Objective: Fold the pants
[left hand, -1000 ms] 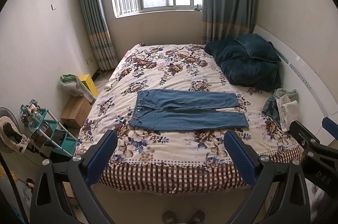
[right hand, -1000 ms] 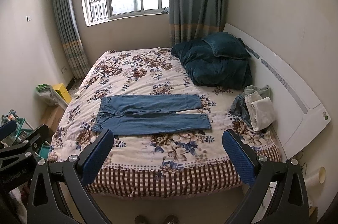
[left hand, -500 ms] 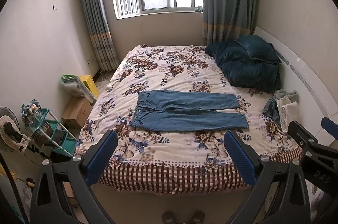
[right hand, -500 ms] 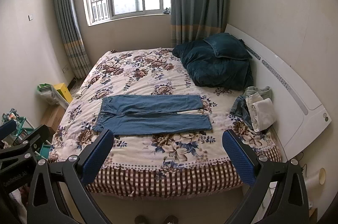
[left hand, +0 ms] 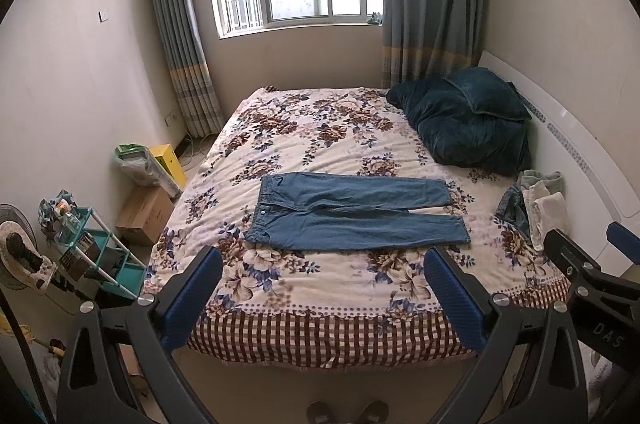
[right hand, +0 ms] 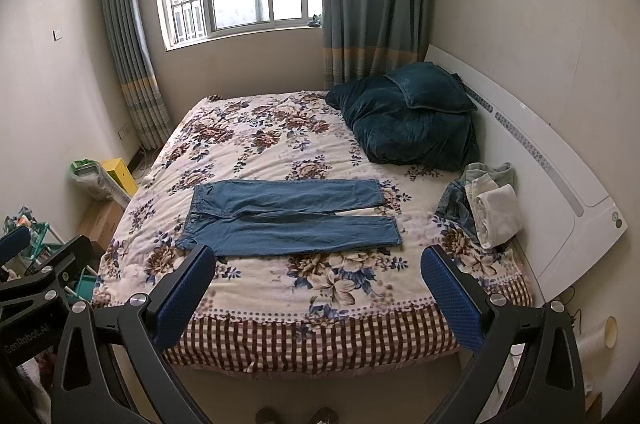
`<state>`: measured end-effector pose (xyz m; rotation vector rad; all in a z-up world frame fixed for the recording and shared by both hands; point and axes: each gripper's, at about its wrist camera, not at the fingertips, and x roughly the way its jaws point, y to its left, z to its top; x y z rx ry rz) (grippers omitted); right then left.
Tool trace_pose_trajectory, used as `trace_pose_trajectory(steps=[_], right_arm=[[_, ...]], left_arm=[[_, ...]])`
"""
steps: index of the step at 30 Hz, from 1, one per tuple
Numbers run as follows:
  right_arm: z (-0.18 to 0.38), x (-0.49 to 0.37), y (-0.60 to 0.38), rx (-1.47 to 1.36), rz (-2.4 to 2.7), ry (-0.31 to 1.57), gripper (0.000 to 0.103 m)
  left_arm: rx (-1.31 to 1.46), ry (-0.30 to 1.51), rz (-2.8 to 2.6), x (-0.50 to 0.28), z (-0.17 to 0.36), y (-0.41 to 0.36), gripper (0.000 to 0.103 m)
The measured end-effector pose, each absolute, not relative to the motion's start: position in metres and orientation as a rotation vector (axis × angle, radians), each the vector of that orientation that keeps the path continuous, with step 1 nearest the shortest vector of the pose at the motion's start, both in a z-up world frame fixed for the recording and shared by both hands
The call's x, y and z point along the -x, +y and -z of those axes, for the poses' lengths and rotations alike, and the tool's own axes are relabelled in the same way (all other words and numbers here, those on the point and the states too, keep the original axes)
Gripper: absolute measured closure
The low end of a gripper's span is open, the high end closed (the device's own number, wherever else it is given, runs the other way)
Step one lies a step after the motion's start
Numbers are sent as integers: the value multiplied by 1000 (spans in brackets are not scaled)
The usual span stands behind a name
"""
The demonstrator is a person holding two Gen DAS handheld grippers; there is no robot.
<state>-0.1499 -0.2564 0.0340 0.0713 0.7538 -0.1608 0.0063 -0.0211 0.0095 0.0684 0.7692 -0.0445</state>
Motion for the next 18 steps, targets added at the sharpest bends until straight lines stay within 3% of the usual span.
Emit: trace_pose_trajectory(steps=[18], right_arm=[[-29, 150, -253, -74, 153, 757, 0]], left_arm=[[-68, 770, 40, -7, -12, -26, 0]])
